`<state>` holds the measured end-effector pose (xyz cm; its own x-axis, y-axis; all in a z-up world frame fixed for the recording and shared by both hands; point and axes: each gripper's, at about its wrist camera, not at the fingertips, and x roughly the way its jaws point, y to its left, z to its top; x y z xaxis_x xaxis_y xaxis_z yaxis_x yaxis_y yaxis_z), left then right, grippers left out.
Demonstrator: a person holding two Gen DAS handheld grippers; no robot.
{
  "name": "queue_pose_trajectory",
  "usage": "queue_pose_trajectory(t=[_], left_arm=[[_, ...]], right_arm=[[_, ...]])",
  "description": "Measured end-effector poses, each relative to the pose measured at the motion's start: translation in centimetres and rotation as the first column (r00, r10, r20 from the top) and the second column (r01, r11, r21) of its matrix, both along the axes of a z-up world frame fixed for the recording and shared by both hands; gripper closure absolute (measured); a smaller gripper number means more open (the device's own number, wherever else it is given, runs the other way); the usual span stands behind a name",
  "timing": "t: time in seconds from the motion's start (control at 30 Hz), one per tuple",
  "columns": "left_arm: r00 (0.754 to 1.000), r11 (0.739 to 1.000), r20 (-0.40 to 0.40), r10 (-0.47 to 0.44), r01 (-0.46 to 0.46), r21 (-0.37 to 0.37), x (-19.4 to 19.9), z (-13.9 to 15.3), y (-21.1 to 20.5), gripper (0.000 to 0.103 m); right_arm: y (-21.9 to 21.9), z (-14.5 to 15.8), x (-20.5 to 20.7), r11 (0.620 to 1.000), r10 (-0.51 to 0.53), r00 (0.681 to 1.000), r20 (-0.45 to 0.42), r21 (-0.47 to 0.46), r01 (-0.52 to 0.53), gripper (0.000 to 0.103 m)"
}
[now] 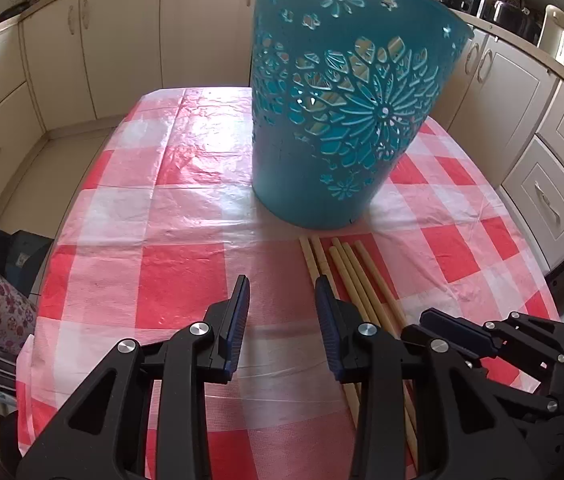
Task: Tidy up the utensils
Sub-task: 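Lower the right gripper and close on a third wooden stick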
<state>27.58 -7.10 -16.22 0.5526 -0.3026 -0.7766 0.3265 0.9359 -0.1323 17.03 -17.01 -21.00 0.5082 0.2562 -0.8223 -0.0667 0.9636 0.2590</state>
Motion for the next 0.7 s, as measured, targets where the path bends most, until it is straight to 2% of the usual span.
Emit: queue_pose_trajectory(t=[0.23, 0.47, 0.7], left_arm=[[1.000, 0.999, -0.020, -0.022, 0.023, 0.027, -0.1, -0.5, -0.8, 0.071], [0.999, 0.998, -0.024, -0.036, 0.037, 0.054, 0.1, -0.3, -1.1, 0.070], [0.998, 0.998, -0.051, -0.049, 0.051, 0.035, 0.5, -0.3, -1.1, 0.070]], right_arm=[[-0.3, 0.1, -0.3, 0.999, -0.008, 1.000, -0.014, -0.034, 0.008, 0.089], [-1.4, 0.3, -0.8, 1.000, -0.031, 0.999, -0.029, -0.007, 0.031, 0.089], [-1.1, 0.2, -0.3, 0.999, -0.020, 0.999, -0.027, -0.030, 0.019, 0.089]])
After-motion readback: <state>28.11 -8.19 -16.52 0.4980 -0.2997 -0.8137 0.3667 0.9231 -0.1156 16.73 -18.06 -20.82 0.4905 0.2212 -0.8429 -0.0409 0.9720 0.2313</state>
